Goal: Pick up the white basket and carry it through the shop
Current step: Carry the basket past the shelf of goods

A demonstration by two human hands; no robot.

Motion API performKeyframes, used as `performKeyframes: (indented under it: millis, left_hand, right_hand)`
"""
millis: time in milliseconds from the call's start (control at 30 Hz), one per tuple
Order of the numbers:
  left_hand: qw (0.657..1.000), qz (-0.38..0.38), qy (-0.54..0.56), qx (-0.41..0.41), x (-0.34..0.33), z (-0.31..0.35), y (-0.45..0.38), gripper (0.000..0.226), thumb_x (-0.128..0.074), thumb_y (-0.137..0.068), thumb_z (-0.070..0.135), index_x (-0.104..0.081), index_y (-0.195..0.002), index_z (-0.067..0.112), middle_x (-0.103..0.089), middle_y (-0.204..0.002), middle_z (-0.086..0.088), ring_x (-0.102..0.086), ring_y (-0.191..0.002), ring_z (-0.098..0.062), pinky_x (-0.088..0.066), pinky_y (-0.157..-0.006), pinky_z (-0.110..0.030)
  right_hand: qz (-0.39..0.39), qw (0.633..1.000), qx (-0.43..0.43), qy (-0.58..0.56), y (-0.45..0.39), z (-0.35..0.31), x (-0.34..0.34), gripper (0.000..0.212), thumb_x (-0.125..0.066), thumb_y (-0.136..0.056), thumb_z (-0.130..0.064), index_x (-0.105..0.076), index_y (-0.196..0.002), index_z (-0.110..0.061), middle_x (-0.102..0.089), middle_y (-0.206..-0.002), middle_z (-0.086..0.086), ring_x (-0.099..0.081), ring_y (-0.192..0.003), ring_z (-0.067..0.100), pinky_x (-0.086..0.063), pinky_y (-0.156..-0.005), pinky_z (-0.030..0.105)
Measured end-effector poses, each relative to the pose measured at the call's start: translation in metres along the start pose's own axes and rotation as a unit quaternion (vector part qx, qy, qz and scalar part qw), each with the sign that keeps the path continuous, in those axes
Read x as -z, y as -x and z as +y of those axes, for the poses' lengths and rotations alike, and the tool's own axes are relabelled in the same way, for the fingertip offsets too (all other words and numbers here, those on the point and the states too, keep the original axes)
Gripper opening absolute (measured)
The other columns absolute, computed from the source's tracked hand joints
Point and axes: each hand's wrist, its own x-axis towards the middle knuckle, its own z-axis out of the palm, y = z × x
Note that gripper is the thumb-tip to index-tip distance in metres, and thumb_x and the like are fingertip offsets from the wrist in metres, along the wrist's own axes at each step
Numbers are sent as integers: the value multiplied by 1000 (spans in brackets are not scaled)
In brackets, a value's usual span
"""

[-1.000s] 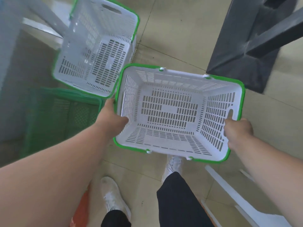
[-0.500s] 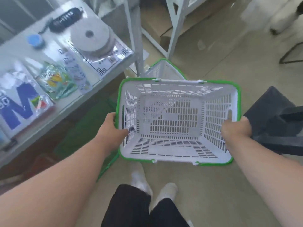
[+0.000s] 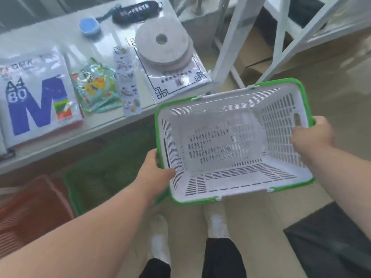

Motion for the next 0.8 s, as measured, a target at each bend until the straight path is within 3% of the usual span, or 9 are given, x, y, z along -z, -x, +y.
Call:
performKeyframes:
  millis: [67,200,300,367,467,533,600,667,800]
  left_hand:
    - [1000,13,8,12,-12,1,-19,67,-69,-91,1,-46,-147,29,-75,-117,-1,-67,-84,-20,-60,-92,-58]
    - [999,29,15,38,-39,-4,-53,66,-70,-90,4,-48,-147,29,-78,-119,-2,-68,-85,-24,-54,-64,-36]
    - [997,45,9,67,-59,-8,-76,61,-71,-91,3,-48,-142,29,-77,-119,-4,-63,-76,-20,-62,-83,-58]
    - [995,57,-3,85,-72,-10,-93,59,-72,-90,4,-48,-139,28,-77,-119,-5,-59,-73,-20,-57,-98,-67]
    - [992,73,-25,102,-88,-12,-115,55,-70,-90,4,-48,-136,23,-76,-118,-8,-60,-77,-24,-60,-92,-64]
    - [990,81,-46,108,-97,-9,-126,50,-70,-91,2,-45,-129,23,-74,-113,-8,-65,-85,-28,-59,-78,-49]
    - [986,96,-60,120,-104,-9,-138,48,-72,-90,1,-48,-126,20,-72,-108,-5,-69,-100,-33,-57,-82,-42]
    - [983,103,-64,138,-110,-10,-149,52,-76,-85,4,-55,-131,12,-73,-113,-9,-72,-106,-37,-60,-92,-48]
    - [979,103,-46,172,-120,-18,-165,58,-78,-80,11,-58,-134,14,-76,-119,-12,-74,-106,-39,-62,-96,-58]
  right_hand:
    - [-12,1000,3,5,-22,-3,-18,28,-57,-88,-19,-62,-116,-22,-69,-105,10,-66,-90,35,-54,-74,40]
    - [-45,998,21,28,-64,-2,-47,25,-56,-86,-17,-61,-109,-25,-70,-103,8,-68,-90,36,-59,-78,44]
    - [-79,995,36,41,-99,4,-68,24,-55,-90,-13,-60,-112,-21,-68,-100,8,-66,-81,30,-53,-71,37]
    - [-105,992,47,55,-123,11,-83,22,-56,-92,-12,-59,-112,-20,-67,-98,7,-64,-75,24,-51,-66,33]
    - [-141,984,61,91,-153,23,-108,20,-58,-94,-10,-57,-112,-19,-64,-97,7,-59,-71,19,-43,-56,28]
    - [-166,978,66,108,-168,31,-124,22,-59,-95,-10,-58,-116,-16,-64,-100,10,-62,-78,27,-44,-61,31]
    - [-186,973,62,120,-179,39,-139,24,-61,-93,-13,-58,-117,-16,-65,-102,11,-64,-88,33,-48,-69,33]
    - [-198,970,45,135,-189,48,-152,23,-61,-91,-15,-59,-114,-17,-66,-102,11,-65,-91,35,-48,-71,34]
    - [-237,962,-1,137,-203,65,-169,25,-61,-92,-15,-57,-116,-13,-61,-94,9,-62,-87,35,-48,-72,36]
